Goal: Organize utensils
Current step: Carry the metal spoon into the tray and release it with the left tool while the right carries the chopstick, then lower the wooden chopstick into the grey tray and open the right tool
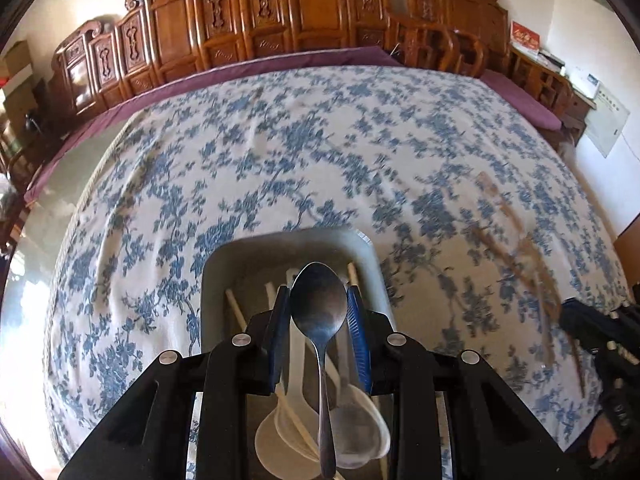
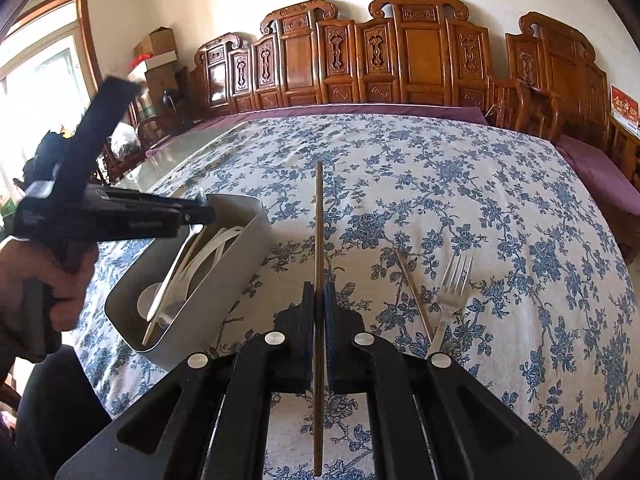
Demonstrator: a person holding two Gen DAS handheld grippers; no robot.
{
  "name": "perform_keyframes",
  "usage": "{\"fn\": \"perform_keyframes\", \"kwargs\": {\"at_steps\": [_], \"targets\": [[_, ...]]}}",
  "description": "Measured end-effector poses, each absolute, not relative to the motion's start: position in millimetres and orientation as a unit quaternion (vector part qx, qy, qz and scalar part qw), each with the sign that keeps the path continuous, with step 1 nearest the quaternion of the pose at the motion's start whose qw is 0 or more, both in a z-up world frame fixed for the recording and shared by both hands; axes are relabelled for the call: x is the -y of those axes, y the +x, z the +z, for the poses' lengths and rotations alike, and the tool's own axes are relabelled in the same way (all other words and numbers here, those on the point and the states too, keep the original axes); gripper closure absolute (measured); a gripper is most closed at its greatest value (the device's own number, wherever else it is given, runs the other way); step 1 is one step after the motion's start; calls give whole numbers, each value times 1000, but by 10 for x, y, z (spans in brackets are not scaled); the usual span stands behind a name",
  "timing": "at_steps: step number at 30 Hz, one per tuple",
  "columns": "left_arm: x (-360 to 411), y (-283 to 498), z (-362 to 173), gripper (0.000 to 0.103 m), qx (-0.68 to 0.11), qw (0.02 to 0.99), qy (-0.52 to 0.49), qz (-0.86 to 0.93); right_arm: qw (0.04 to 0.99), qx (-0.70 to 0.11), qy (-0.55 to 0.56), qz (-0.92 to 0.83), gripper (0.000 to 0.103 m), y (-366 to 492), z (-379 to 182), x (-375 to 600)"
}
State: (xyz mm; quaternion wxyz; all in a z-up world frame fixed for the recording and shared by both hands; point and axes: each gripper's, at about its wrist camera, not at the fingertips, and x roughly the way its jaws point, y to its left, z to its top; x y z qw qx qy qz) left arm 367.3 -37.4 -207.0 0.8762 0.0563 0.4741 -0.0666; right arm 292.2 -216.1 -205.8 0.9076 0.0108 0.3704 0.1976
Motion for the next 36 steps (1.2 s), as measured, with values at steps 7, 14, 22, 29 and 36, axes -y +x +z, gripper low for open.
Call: {"fn": "perform_keyframes", "kwargs": {"at_steps": [7, 14, 22, 29, 36], "targets": [[362, 3713, -2281, 77, -492, 866, 60, -63, 907, -373, 9, 197, 97, 2926, -2075, 2158], [399, 3717, -2415, 76, -511, 854, 69, -67, 905, -380, 2, 192, 97, 2945, -2127, 2164], [329, 3614, -2374, 75, -510, 855, 57, -72, 907, -378, -12, 185, 97, 2933, -2142, 2104], [129, 3362, -2066, 75, -479, 873, 47, -77, 908, -374, -26, 186, 97, 2934, -2035, 1923], [-172, 3098, -1833, 75, -456, 886, 41, -70, 904, -369, -38, 212, 97, 2884, -1920, 1524]]}}
